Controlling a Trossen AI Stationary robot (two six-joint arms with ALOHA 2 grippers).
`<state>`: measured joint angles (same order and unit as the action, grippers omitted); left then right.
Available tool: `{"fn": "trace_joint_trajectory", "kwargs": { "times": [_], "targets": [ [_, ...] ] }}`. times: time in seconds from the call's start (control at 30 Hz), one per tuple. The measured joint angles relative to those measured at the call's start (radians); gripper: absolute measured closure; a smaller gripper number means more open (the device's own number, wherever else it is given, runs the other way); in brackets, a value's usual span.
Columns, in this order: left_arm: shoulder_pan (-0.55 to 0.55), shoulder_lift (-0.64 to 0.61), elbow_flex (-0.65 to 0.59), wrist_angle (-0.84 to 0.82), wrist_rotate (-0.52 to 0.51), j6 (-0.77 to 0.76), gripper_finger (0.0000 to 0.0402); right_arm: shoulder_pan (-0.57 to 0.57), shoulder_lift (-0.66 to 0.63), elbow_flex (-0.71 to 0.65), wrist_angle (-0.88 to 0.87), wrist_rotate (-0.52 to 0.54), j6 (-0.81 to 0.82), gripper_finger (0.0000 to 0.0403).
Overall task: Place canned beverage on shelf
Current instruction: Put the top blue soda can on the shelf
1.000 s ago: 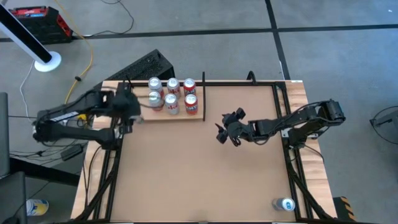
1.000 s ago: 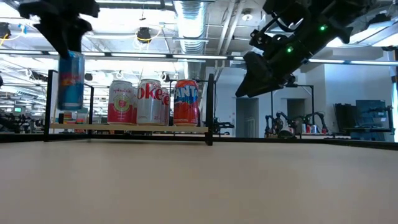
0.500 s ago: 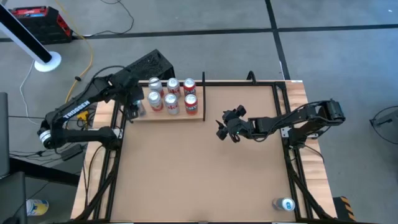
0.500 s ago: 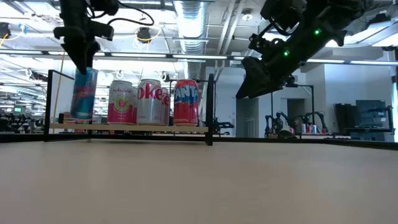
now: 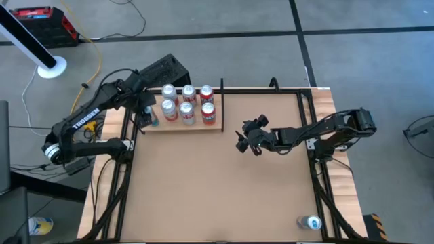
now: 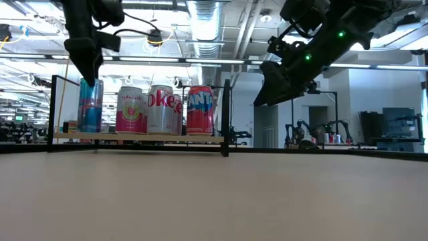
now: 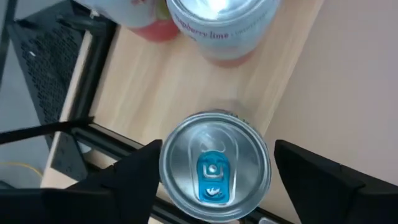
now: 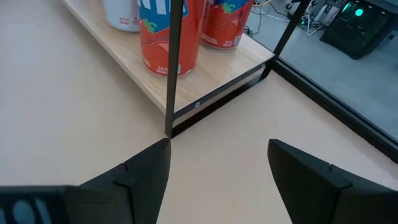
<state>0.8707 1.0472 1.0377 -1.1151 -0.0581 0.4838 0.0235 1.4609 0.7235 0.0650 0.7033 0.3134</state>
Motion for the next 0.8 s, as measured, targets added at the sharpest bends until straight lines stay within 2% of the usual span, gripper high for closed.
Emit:
{"fn": "trace_joint_trajectory", "kwargs": {
  "times": [0.27,0.53,0.67,0.8],
  "targets": [
    [0.000,-0.008,0.009,0.011,-0.002,0.004,0.0102,0.000,0.000,0.000,0.000,0.000,0.000,0.0113],
    [-0.001,-0.055,0.115,0.010,0.009,-0.033,0.0101,0.000,0.000,0.000,0.000,0.000,0.000,0.0113],
    [-0.008,-0.096,0.146,-0.006,0.131,-0.122,0.0100,0.000,0.000,0.000,0.000,0.000,0.000,0.0113],
    [-0.048,-0.126,0.146,-0.097,0.244,-0.124,0.0102,0.000,0.000,0.000,0.000,0.000,0.000,0.0113]
  ]
}}
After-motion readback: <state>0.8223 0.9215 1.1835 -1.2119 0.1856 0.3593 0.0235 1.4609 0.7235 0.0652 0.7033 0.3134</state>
